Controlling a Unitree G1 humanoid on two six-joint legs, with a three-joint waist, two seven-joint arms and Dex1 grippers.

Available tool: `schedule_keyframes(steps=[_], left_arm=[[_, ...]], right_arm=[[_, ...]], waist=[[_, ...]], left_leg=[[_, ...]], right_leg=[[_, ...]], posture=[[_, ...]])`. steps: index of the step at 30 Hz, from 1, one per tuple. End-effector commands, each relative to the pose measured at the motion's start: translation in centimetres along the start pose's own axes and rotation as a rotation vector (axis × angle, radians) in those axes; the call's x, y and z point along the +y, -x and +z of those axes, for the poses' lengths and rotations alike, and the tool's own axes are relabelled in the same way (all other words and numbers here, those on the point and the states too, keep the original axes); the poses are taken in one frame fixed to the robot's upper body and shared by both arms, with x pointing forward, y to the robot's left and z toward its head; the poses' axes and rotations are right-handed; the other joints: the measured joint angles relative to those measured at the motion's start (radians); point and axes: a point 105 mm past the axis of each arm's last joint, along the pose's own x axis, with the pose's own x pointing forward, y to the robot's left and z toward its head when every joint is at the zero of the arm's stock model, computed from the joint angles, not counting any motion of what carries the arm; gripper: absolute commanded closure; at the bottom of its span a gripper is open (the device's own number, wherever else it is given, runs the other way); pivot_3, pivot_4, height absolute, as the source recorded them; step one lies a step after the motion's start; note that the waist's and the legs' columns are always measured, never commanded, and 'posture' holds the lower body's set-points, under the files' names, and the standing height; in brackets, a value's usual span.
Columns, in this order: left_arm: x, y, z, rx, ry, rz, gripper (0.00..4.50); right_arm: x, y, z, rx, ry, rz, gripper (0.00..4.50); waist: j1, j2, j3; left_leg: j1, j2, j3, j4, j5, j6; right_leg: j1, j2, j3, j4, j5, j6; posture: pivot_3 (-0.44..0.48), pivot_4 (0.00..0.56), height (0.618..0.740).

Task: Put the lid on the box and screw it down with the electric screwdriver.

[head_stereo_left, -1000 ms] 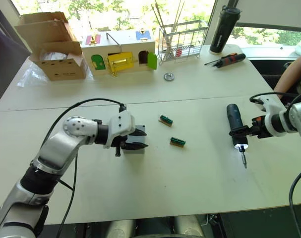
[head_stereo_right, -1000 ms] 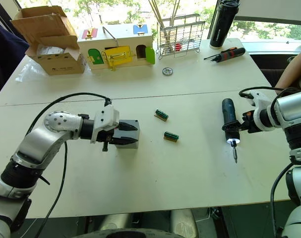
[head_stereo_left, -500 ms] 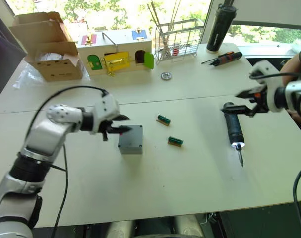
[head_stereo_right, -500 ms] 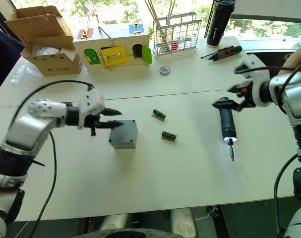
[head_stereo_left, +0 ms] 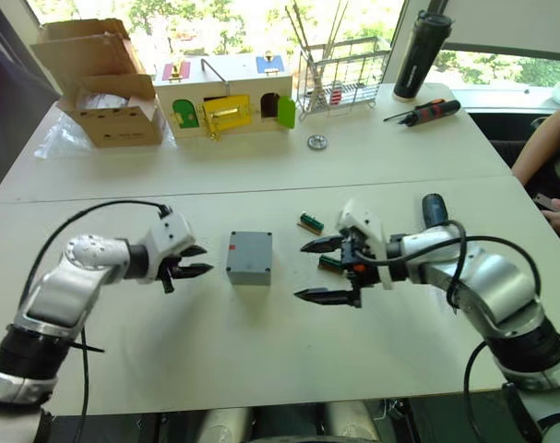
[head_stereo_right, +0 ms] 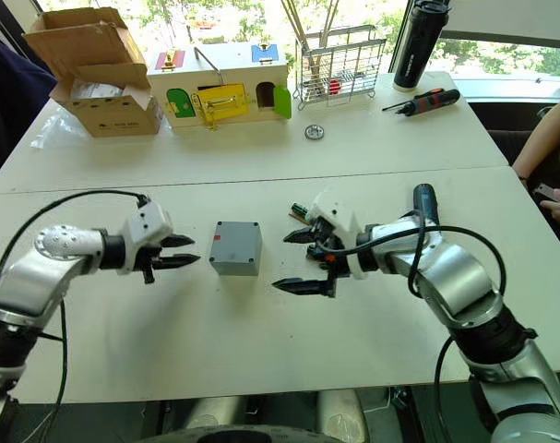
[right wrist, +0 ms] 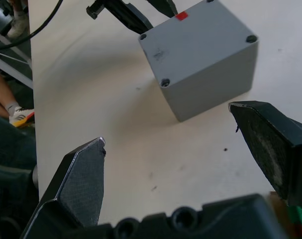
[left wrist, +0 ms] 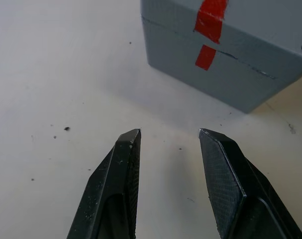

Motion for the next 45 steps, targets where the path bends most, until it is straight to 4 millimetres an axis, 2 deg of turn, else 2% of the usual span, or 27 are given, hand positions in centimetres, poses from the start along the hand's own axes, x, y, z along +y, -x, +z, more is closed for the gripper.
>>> schedule_keyframes(steps=[1,7,15,20,24,27,32,35,38,42,45], left_arm=[[0.1,-0.2,0.9,-0.027,-0.012,0.036,2.63],[-0.2,-0.9,2.0,-0.073,-0.022,0.019,2.63],[0.1,-3.5,4.4,-0.149,-0.055,-0.002,2.63],[0.7,-4.4,4.2,-0.131,-0.085,0.001,2.63],[1.6,-3.8,3.2,-0.09,-0.104,0.032,2.63],[2.3,-2.3,2.0,-0.044,-0.11,0.056,2.63],[0.8,-0.1,1.2,-0.011,-0.085,-0.001,2.63],[-0.6,0.5,0.9,-0.007,-0.047,-0.047,2.63],[-1.7,0.3,0.8,-0.015,-0.014,-0.064,2.63],[-2.3,-0.7,1.7,-0.067,0.017,-0.062,2.63],[-2.4,-1.5,2.0,-0.089,0.02,-0.043,2.63]], right_arm=[[0.6,-1.6,-0.1,-0.011,-0.01,0.019,0.02],[0.8,-3.5,-0.5,-0.017,-0.062,0.046,0.02],[1.8,-5.0,0.3,-0.044,-0.092,0.079,0.02],[2.1,-5.3,0.4,-0.037,-0.096,0.061,0.02],[1.6,-4.3,0.1,-0.007,-0.063,0.012,0.02],[0.7,-2.6,0.2,0.008,-0.027,-0.039,0.02],[-1.8,-1.2,-0.1,0.051,0.045,-0.135,0.02],[-3.6,-1.6,-0.4,0.066,0.076,-0.173,0.02],[-4.6,-2.5,-0.2,0.056,0.097,-0.182,0.02],[-5.0,-3.7,-0.4,0.059,0.127,-0.162,0.02],[-4.2,-4.2,-0.4,0.056,0.129,-0.116,0.02]], waist=[[-0.001,0.0,0.0],[0.0,0.0,0.0],[-0.002,0.0,0.0],[-0.006,0.0,0.0],[-0.006,0.0,0.0],[-0.006,0.0,0.0],[-0.008,0.0,0.0],[-0.006,0.0,0.0],[-0.003,0.0,0.0],[-0.003,0.0,0.0],[-0.004,0.0,0.0]], left_leg=[[0.0,0.0,0.0,0.0,0.0,0.0],[0.0,0.0,0.0,0.0,0.0,0.0],[0.0,0.0,0.0,0.0,0.0,0.0],[0.0,0.0,0.0,0.0,0.0,0.0],[0.0,0.0,0.0,0.0,0.0,0.0],[0.0,0.0,0.0,0.0,0.0,0.0],[0.0,0.0,0.0,-0.001,0.0,0.0],[0.0,0.0,0.0,-0.001,0.0,0.0],[0.0,0.0,0.0,0.0,0.0,0.0],[0.0,0.0,0.0,0.0,0.0,0.0],[0.0,0.0,0.0,0.0,0.0,0.0]], right_leg=[[0.0,0.0,0.0,0.0,0.0,0.0],[0.0,0.0,0.0,0.0,0.0,0.0],[0.0,0.001,-0.002,0.001,0.0,0.0],[-0.001,0.002,-0.002,0.002,0.0,0.0],[-0.001,0.001,-0.002,0.002,0.0,0.0],[-0.001,0.001,-0.002,0.002,0.0,0.0],[-0.002,0.0,-0.002,0.002,0.0,0.0],[-0.002,0.0,-0.002,0.002,0.0,0.0],[-0.001,0.0,-0.002,0.002,0.0,0.0],[-0.001,0.0,-0.002,0.002,0.0,0.0],[-0.001,0.001,-0.002,0.002,0.0,0.0]], posture=[[0.0,0.15,0.74],[0.0,0.15,0.74],[0.0,0.15,0.74],[0.0,0.15,0.74],[0.0,0.15,0.74],[0.0,0.15,0.74],[0.0,0.15,0.74],[0.0,0.15,0.74],[0.0,0.15,0.74],[0.0,0.15,0.74],[0.0,0.15,0.74]])
